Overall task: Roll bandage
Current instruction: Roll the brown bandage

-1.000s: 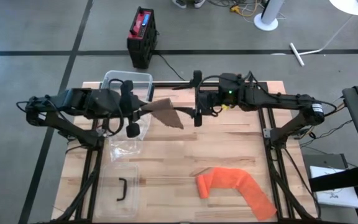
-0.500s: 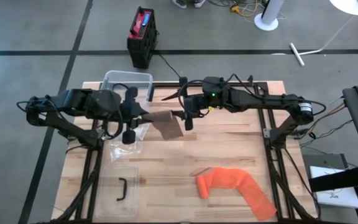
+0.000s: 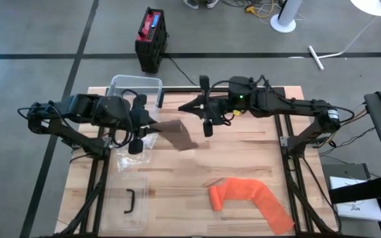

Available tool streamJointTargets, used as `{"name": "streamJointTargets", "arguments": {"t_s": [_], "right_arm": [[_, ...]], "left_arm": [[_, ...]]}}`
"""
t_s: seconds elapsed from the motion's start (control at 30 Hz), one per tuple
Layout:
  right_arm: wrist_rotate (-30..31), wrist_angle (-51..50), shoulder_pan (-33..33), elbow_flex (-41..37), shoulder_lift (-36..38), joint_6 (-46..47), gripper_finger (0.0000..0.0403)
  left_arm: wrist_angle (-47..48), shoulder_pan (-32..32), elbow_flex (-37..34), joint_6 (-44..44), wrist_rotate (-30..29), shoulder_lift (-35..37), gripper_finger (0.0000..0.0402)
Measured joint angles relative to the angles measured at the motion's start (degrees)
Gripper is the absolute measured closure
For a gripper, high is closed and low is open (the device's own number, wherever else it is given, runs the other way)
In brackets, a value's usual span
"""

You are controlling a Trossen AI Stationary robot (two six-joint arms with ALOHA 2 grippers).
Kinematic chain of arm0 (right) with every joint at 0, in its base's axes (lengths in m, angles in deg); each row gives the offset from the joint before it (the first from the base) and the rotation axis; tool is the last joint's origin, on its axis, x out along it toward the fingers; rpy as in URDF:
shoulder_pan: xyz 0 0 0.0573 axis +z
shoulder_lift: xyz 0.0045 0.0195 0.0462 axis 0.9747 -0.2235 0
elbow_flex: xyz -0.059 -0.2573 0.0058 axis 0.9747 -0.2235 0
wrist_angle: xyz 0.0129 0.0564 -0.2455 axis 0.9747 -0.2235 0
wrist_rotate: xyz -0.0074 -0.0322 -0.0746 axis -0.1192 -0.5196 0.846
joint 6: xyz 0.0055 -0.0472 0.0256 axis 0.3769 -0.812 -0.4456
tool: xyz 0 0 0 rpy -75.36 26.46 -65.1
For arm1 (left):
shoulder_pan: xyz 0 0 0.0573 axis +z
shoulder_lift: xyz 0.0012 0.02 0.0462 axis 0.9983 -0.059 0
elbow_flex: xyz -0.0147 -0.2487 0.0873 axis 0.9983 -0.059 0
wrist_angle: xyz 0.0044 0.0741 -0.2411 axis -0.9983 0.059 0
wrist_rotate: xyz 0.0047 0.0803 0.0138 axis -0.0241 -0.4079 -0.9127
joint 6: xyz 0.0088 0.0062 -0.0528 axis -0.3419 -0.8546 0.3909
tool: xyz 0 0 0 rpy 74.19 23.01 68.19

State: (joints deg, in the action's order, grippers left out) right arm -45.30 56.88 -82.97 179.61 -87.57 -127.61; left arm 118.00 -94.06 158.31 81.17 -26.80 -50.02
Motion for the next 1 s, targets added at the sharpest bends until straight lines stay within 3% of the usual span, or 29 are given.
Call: {"name": "streamJointTargets", "arguments": {"t_s": [0.17, 0.4, 0.5, 0.63, 0.8, 1.0], "right_arm": [[4.49, -4.86, -0.17, -0.04, 1.71, -0.67, 0.0402], [3.61, -10.92, -0.49, -0.11, 1.25, 2.01, 0.0384], [3.23, -10.85, -0.42, -0.13, 1.29, 7.41, 0.0343], [2.94, -11.84, -0.55, -0.13, 1.33, 14.91, 0.0259], [0.94, -12.97, -0.05, -0.11, 0.00, 18.20, 0.0174], [-0.43, -9.08, 1.00, 0.01, -4.25, 18.24, 0.0148]], "left_arm": [[0.02, 0.00, -0.02, 0.54, 0.02, 0.00, 0.0350], [-0.50, 0.00, -0.02, 1.24, 0.00, 0.00, 0.0349], [-0.50, 0.00, -0.02, 2.11, -0.01, 0.00, 0.0349], [-0.50, 0.00, -0.02, 2.31, -0.04, 0.04, 0.0349], [-0.64, 0.07, -0.02, 2.12, -1.15, 0.04, 0.0349], [-1.95, 0.07, -0.02, 1.27, -1.49, 0.00, 0.0349]]}}
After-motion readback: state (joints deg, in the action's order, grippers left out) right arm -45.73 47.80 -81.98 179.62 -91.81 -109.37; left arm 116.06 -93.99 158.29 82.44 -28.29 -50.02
